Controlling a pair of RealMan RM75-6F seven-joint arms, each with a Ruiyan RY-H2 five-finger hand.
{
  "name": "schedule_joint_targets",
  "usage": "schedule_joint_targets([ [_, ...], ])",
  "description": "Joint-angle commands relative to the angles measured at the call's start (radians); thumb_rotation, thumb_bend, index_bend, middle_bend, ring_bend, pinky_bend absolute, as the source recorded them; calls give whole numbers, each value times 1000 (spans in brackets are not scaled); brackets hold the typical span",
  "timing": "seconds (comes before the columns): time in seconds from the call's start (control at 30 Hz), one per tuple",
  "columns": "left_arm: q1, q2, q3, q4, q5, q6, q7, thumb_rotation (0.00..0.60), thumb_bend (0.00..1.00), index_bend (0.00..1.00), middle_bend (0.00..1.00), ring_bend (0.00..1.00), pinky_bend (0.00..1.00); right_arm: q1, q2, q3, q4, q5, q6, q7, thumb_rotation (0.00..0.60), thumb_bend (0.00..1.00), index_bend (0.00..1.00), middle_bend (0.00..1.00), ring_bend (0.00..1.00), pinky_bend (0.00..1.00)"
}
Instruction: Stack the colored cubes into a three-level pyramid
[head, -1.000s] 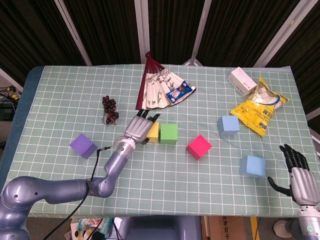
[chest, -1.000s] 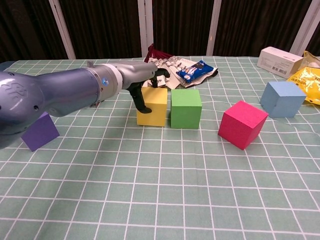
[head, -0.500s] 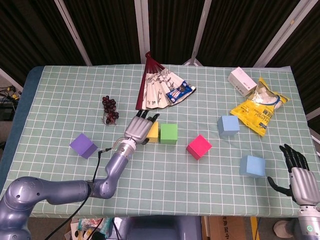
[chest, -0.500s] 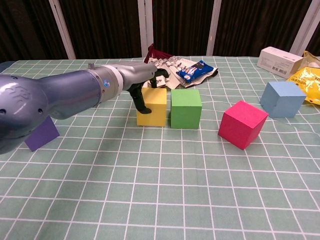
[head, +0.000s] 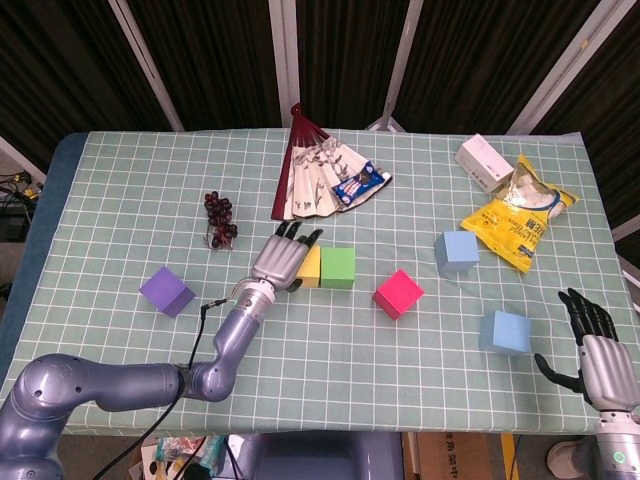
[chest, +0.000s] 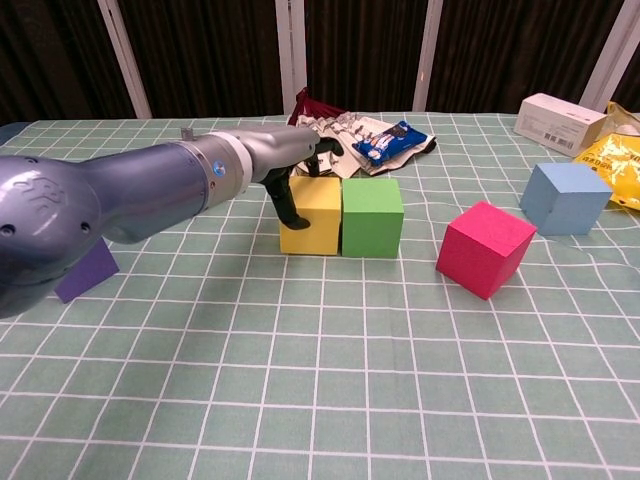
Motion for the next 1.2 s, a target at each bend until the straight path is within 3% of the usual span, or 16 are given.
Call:
schedule_joint_targets([
  [0.03, -1, -2, -1, 1, -1, 0, 1, 600, 420, 0, 324, 16, 0, 0, 0, 0, 0, 0, 0, 0, 600, 300, 0, 0, 0, 0],
  [1.2, -20, -43, -12, 24, -16, 20, 45, 600, 418, 0, 321, 16, 0, 0, 2, -1, -3, 1, -2, 3, 600, 300, 0, 0, 0, 0],
])
